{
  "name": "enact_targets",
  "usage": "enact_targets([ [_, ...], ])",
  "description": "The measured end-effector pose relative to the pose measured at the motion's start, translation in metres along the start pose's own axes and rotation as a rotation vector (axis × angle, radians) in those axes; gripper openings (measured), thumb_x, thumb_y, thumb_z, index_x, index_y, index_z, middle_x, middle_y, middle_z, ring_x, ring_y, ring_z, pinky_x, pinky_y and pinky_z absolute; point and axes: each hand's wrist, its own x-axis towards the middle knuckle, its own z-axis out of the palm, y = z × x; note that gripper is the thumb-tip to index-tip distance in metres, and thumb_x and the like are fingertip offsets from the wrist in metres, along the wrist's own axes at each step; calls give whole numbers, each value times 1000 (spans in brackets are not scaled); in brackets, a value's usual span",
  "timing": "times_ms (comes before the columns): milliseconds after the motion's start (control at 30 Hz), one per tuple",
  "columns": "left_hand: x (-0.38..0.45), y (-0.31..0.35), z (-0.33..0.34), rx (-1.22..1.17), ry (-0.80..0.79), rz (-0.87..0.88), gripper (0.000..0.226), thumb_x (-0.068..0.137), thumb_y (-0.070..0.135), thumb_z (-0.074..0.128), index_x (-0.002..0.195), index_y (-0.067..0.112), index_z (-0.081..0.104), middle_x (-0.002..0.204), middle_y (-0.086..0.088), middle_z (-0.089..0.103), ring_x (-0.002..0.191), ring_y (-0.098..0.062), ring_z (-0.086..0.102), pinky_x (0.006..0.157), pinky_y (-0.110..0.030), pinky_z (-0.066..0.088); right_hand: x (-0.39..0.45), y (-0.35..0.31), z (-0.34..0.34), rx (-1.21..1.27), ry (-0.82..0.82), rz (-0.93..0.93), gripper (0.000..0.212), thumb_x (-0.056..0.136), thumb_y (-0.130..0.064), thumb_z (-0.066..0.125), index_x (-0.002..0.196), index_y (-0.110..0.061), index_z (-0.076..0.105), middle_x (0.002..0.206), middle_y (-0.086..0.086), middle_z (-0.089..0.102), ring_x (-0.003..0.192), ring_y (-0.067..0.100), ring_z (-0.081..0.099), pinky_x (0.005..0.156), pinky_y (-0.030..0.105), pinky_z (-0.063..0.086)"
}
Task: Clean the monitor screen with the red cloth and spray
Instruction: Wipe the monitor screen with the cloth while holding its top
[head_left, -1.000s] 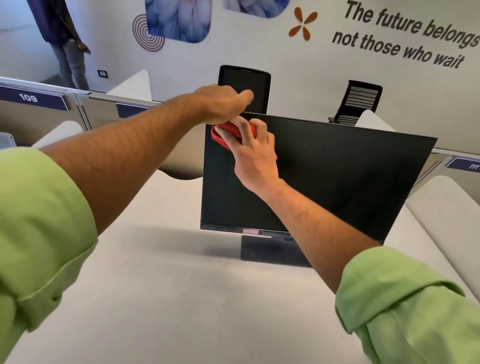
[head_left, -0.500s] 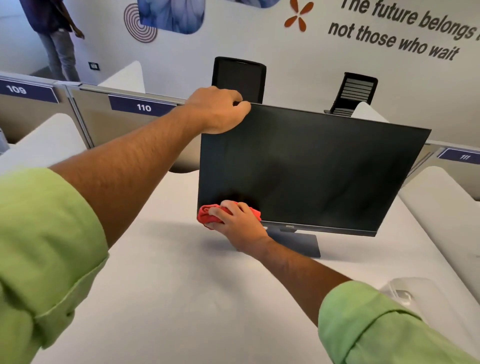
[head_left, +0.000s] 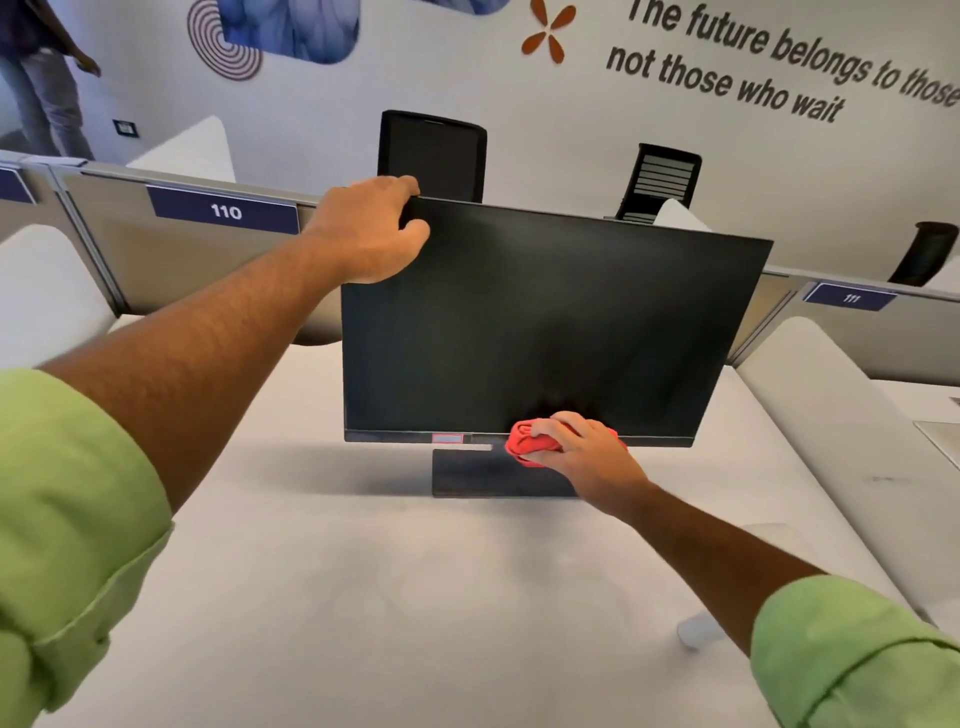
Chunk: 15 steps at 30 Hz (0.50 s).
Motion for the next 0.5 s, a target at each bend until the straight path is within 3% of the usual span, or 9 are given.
enact_targets([
  [167,-7,2,2,3,16,11,42,92,36,42,131,21,48,127,-10,61,101,-27,55,86,-45,44,-31,42,3,17,-98,134,57,98,-36,72,151,-29,53,154,-4,48,141,22,46,113,32,48],
  [333,-12,-1,2,16,17,-13,45,92,34,43,134,19,46,133,-13,58,111,-34,56,91,-49,44,-73,105,0,124,-135,436,56,97,-27,73,147,-27,48,143,0,54,124,24,59,104,32,54],
  [500,-11,-4,2,27,17,-25,43,89,35,41,128,19,47,127,-15,60,95,-22,47,81,-41,37,-97,145,1,64,-256,576,64,94,-25,78,149,-18,46,142,4,56,123,26,61,101,30,56],
])
